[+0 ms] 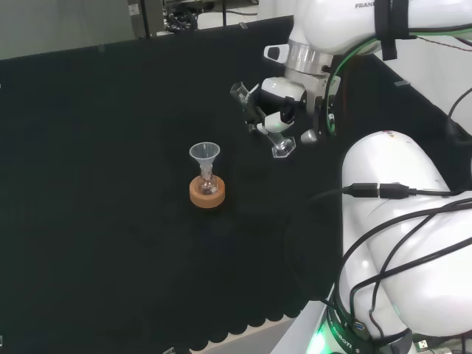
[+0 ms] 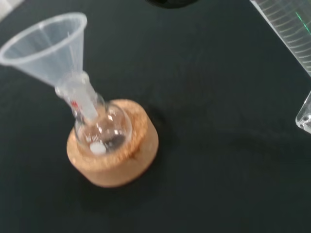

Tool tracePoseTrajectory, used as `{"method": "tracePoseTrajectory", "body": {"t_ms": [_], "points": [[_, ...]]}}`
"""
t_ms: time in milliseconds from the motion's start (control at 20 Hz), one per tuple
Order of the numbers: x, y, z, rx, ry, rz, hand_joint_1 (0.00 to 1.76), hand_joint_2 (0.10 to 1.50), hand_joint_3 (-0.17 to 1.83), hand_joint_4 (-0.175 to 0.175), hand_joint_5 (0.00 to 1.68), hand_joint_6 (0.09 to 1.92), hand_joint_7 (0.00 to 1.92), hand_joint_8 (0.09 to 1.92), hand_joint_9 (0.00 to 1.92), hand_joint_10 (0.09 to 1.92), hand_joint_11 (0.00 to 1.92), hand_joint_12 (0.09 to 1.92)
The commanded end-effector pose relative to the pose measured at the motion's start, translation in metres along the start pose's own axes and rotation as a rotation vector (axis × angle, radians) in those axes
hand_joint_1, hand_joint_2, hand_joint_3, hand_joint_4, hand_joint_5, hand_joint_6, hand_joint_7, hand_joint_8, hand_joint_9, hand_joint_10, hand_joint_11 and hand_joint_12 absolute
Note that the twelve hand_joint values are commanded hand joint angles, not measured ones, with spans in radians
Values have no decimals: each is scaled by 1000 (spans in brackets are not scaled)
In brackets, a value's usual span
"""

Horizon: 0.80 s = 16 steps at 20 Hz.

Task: Pour the water from the graduated cylinder into the round-bottom flask.

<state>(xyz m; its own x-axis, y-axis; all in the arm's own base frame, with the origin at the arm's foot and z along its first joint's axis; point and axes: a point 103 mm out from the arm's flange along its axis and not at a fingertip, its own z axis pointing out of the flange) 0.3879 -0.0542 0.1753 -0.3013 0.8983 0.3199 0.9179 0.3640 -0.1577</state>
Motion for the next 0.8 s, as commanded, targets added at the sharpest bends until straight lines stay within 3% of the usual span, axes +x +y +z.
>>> {"method": "tracePoseTrajectory", "body": {"t_ms": [50, 800], "points": [[9, -4, 6, 106, -116, -4, 1154, 1106, 47, -175, 969, 1042, 1232, 370, 1404, 87, 1200, 778], [28, -13, 7, 218, -310, -9, 1153, 1105, 54, -175, 965, 1050, 1231, 360, 1403, 87, 1201, 774]]}}
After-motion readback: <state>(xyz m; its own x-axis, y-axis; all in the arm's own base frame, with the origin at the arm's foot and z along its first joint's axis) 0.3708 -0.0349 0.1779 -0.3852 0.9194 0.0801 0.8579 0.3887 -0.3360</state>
